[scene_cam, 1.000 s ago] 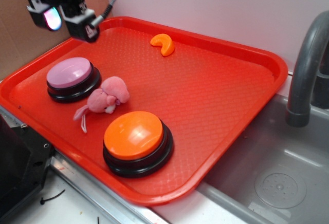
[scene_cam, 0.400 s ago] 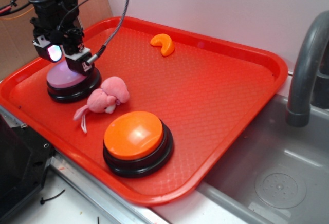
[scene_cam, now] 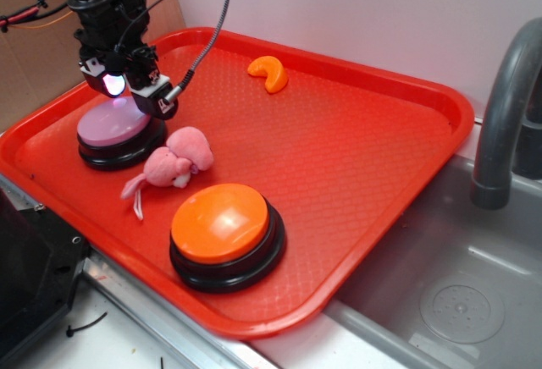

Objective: Push the pink button.

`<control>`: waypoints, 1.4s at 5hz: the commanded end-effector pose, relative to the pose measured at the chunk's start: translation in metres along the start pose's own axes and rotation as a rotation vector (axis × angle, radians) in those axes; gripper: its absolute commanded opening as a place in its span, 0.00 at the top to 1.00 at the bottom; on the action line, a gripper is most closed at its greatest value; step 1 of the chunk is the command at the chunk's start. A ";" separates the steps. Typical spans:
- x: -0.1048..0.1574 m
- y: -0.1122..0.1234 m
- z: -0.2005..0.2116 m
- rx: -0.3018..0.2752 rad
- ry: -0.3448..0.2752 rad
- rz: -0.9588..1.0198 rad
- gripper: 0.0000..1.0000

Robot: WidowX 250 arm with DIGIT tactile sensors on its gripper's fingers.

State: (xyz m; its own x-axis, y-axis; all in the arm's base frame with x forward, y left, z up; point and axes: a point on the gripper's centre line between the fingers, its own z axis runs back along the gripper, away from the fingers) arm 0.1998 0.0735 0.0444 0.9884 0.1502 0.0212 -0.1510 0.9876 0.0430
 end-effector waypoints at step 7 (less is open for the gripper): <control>-0.013 0.008 0.101 0.035 -0.042 0.051 0.00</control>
State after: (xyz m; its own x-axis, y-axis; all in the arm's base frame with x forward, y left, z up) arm 0.1787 0.0701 0.1327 0.9804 0.1967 0.0049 -0.1966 0.9782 0.0671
